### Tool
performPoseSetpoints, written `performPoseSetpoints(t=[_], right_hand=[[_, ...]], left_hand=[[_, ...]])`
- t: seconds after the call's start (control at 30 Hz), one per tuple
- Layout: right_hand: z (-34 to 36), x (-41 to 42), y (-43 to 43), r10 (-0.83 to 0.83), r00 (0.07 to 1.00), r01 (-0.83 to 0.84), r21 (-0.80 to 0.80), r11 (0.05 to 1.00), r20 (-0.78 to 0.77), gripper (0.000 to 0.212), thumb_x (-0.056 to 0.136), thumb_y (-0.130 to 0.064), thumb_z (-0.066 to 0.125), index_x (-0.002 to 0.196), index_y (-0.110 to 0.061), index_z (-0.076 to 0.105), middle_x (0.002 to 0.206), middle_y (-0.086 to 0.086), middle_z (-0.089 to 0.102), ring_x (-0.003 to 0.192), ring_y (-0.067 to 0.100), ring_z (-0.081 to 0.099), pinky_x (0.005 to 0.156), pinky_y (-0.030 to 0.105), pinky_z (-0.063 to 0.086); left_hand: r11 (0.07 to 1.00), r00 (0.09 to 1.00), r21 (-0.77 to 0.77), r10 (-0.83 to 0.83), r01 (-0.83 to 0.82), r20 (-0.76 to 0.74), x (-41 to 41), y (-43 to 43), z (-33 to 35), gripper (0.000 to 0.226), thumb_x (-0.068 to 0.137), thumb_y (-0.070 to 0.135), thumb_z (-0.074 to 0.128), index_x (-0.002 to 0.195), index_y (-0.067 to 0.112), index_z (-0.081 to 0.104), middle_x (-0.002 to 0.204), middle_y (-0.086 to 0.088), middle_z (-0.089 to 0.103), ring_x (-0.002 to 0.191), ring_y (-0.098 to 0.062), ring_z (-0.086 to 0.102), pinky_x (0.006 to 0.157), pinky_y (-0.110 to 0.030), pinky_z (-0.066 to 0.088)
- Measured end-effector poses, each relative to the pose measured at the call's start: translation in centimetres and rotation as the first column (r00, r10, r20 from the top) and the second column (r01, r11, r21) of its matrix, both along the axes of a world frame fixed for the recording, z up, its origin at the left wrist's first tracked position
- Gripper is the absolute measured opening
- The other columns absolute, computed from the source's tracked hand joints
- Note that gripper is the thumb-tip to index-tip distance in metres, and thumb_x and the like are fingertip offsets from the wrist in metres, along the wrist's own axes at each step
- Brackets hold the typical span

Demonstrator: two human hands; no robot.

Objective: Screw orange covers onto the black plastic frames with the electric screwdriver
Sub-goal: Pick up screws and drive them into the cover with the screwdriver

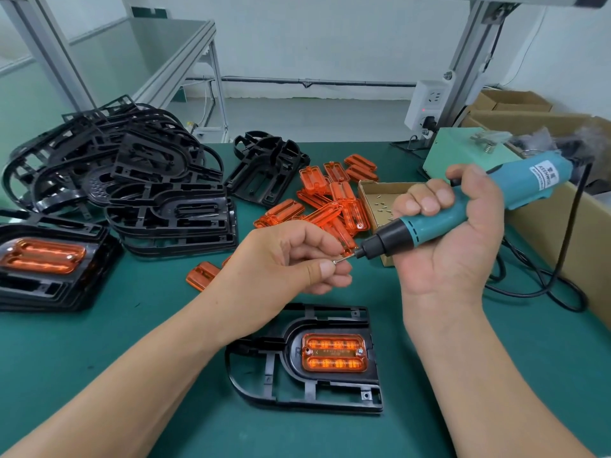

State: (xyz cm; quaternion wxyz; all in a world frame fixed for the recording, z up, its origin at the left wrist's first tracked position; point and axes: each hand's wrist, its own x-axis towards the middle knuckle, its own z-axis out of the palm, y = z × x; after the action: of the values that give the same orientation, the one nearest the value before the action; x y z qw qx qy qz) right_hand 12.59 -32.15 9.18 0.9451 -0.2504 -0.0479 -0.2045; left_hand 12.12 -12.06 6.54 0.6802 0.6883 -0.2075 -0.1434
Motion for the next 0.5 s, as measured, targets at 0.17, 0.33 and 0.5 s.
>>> performPoseSetpoints(t=[0.17, 0.33, 0.5], right_hand=[[-0.19, 0.06, -0.10, -0.011, 1.000, 0.011, 0.006, 1.000, -0.025, 0.009, 0.102, -0.017, 0.057, 0.093, -0.015, 0.055, 0.070, -0.004, 0.042, 0.058, 0.011, 0.043, 0.060, 0.027, 0.045], [-0.16, -0.09, 0.17, -0.035, 0.999, 0.036, -0.091, 0.995, 0.006, 0.011, 0.104, -0.019, 0.057, 0.094, -0.017, 0.055, 0.071, -0.004, 0.043, 0.060, 0.011, 0.044, 0.062, 0.027, 0.046], [-0.47, -0.22, 0.82, -0.044, 0.999, 0.042, -0.138, 0.990, -0.011, 0.016, 0.104, -0.028, 0.066, 0.098, -0.017, 0.056, 0.074, -0.004, 0.047, 0.063, 0.012, 0.048, 0.066, 0.029, 0.049]], left_hand=[[1.000, 1.000, 0.017, -0.014, 0.014, 0.002, -0.09, 0.03, 0.03, 0.022, 0.099, 0.004, 0.067, 0.103, 0.025, 0.074, 0.103, -0.007, 0.080, 0.100, -0.026, 0.079, 0.087, -0.035, 0.064], [0.995, 0.997, 0.091, 0.046, -0.052, 0.066, -0.06, -0.04, -0.20, 0.029, 0.099, 0.004, 0.069, 0.100, 0.032, 0.074, 0.100, -0.001, 0.081, 0.098, -0.020, 0.079, 0.086, -0.031, 0.063], [0.980, 0.985, 0.159, 0.095, -0.117, 0.141, -0.25, -0.06, -0.30, 0.035, 0.099, 0.002, 0.069, 0.099, 0.037, 0.073, 0.098, 0.007, 0.081, 0.096, -0.012, 0.079, 0.085, -0.021, 0.061]])
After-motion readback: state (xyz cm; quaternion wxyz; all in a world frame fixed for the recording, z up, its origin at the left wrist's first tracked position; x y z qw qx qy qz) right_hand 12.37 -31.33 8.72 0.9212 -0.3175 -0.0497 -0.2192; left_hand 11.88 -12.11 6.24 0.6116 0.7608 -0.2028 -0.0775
